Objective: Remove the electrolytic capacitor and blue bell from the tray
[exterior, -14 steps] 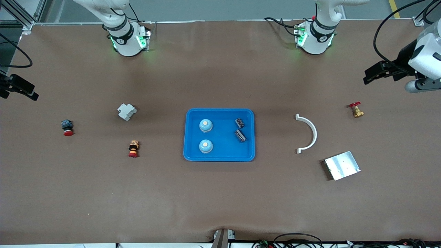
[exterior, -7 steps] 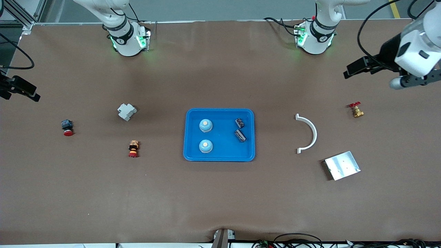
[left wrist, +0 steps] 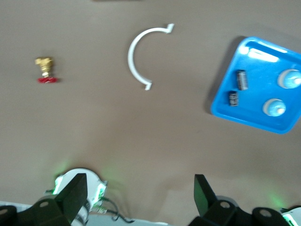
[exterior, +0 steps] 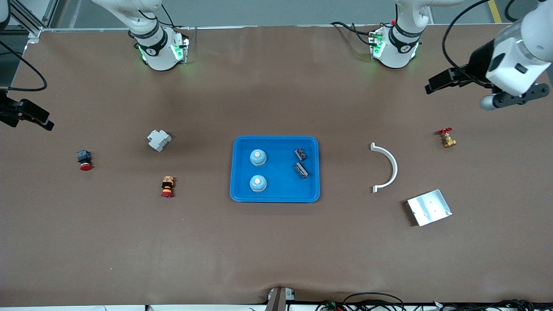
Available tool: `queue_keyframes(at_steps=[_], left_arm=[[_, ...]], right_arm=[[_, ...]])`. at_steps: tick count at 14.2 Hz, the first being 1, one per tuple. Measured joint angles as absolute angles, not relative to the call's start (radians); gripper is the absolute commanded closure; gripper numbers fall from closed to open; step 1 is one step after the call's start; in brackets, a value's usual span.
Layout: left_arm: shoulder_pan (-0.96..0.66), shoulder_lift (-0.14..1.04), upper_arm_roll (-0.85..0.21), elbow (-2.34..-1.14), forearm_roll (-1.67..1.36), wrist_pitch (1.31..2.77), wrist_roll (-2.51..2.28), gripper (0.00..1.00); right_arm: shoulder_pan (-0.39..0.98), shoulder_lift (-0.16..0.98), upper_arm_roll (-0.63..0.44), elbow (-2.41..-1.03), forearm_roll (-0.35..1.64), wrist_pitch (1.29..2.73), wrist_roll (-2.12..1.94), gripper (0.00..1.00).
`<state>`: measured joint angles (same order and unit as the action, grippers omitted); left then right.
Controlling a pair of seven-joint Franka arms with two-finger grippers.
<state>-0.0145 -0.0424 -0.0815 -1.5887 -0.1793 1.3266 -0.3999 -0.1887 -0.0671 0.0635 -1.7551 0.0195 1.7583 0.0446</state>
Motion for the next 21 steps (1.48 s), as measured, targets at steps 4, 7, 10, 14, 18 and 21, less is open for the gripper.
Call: queue_keyframes(at_steps=[4, 7, 10, 14, 18, 21], left_arm=[[0.163, -0.044, -0.068, -1.579, -0.132, 1.259, -0.208, 0.0], [0.224, -0.044, -0.063, -1.577, -0.127, 1.229, -0.17, 0.0], [0.219, -0.044, -0.078, -1.577, -0.102, 1.143, -0.17, 0.0], [0.23, -0.047, -0.071, -1.576, -0.096, 0.975, -0.171, 0.0], [0.245, -0.113, -0.074, -1.566, -0.096, 0.928, -0.176, 0.0], [0.244, -0.05, -0.077, -1.545, -0.096, 0.956, -0.178, 0.0]], right_arm=[[-0.101, -0.066, 0.07, -1.868, 0.021, 1.879, 0.216, 0.0], [-0.037, -0.061, 0.072, -1.927, 0.021, 1.944, 0.328, 0.0], [0.007, -0.029, 0.073, -1.936, 0.021, 1.982, 0.421, 0.0], [0.05, 0.053, 0.073, -1.937, 0.021, 2.07, 0.517, 0.0], [0.086, 0.127, 0.073, -1.934, 0.021, 2.144, 0.584, 0.0], [0.094, 0.157, 0.072, -1.93, 0.021, 2.182, 0.64, 0.0]])
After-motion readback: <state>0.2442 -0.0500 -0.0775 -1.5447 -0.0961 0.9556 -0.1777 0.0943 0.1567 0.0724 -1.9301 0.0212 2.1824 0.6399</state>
